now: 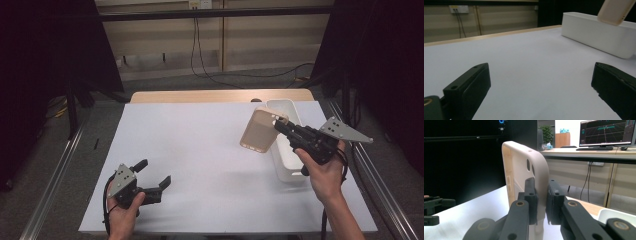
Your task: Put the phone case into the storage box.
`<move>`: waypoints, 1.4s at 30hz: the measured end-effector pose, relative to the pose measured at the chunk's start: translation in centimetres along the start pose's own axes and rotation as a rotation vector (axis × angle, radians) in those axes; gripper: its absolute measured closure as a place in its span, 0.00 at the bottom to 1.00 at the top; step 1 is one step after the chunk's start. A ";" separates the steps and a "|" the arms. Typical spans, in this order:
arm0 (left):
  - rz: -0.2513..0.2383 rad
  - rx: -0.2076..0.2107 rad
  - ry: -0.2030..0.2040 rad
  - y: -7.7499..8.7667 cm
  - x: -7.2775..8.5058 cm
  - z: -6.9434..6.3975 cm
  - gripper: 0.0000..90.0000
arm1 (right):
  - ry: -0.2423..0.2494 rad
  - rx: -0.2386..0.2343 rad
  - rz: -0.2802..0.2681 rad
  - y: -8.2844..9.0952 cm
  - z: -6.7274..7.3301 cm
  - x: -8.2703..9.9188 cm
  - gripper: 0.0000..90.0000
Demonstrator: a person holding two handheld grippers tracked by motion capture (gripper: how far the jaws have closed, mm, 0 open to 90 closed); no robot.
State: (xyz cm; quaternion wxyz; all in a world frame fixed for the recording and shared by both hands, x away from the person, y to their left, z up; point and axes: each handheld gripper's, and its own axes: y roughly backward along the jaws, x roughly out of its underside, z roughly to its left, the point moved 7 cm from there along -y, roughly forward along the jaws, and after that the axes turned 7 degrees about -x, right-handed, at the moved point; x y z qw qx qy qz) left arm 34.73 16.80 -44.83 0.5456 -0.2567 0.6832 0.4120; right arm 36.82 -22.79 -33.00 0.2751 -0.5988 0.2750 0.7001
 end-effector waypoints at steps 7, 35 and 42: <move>-0.005 -0.001 0.008 0.5 0.0 0.5 0.03 | 0.001 0.007 -0.019 0.1 -1.1 -0.6 0.90; -0.004 -0.002 -0.006 0.3 -0.1 0.5 0.03 | 0.048 0.086 0.009 1.3 -5.5 -3.5 0.91; -0.005 -0.004 -0.004 0.1 -0.1 0.6 0.03 | 0.057 0.096 0.014 1.6 -6.6 -3.9 0.91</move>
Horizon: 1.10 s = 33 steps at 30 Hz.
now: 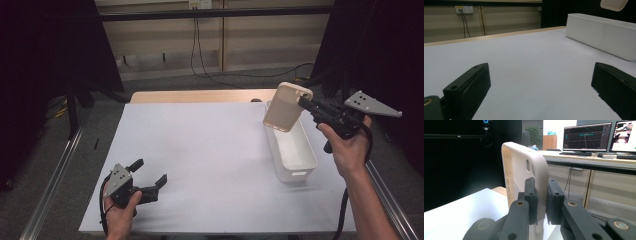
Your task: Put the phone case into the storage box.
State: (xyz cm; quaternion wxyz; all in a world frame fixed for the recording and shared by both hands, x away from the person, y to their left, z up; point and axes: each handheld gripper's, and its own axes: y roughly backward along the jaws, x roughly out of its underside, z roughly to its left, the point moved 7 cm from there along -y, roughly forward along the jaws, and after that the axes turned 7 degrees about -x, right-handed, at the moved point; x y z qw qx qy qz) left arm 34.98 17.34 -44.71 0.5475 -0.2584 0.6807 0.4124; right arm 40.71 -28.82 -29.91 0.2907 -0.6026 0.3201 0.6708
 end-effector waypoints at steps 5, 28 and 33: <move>0.001 -0.001 0.002 -0.1 0.0 0.0 0.03 | 0.007 0.006 0.006 0.0 -0.9 -0.2 0.91; 0.007 0.003 0.003 -0.9 -0.1 0.1 0.03 | 0.005 0.037 0.041 -1.9 -4.4 1.6 0.91; 0.007 0.002 -0.004 -0.9 -0.1 0.2 0.03 | 0.011 0.046 0.057 -2.3 -5.3 1.8 0.91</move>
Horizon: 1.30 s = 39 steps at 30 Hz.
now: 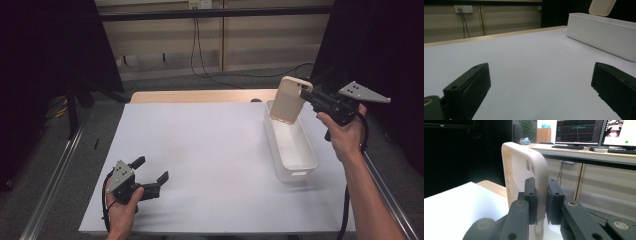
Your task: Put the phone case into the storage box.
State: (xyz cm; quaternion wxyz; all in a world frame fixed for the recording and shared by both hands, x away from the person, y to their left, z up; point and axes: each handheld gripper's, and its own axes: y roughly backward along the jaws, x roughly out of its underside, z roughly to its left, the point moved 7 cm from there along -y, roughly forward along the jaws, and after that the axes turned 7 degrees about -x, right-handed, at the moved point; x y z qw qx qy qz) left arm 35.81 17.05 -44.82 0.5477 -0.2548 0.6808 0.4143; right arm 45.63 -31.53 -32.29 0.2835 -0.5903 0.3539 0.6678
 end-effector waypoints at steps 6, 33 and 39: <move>0.002 0.000 -0.002 -0.1 0.1 0.0 0.03 | 0.006 0.009 0.017 -0.4 -1.3 0.3 0.91; 0.013 0.004 -0.017 -0.5 0.2 0.0 0.03 | 0.010 -0.011 0.057 -3.0 -4.9 2.5 0.91; 0.014 0.005 -0.021 -0.6 0.2 0.1 0.03 | 0.007 -0.012 0.057 -3.6 -5.3 2.4 0.91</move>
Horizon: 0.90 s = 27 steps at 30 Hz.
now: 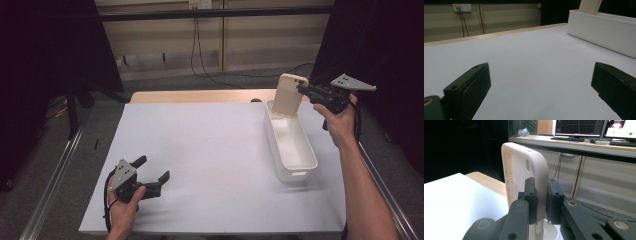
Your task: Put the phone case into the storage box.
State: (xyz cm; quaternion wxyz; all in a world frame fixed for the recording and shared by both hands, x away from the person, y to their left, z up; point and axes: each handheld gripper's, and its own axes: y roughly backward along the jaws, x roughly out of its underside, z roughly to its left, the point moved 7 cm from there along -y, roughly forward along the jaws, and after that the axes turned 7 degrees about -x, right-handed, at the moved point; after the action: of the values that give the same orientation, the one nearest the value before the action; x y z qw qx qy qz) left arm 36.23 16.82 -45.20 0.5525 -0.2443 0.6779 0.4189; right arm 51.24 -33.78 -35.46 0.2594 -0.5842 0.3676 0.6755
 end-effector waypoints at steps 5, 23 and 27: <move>-0.001 0.000 0.003 0.0 0.0 0.0 0.03 | -0.001 -0.010 0.004 -0.6 0.0 0.0 0.91; -0.001 0.000 0.002 0.0 0.0 0.1 0.03 | -0.024 -0.002 0.040 -2.2 -1.0 1.9 0.91; 0.002 0.001 -0.001 0.0 0.1 0.1 0.03 | -0.020 -0.003 0.046 -2.4 -1.1 2.2 0.91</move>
State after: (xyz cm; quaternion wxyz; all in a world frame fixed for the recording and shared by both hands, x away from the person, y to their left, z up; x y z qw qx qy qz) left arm 36.26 16.92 -45.28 0.5526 -0.2429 0.6781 0.4193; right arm 53.37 -33.37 -38.09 0.2465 -0.5692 0.3771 0.6877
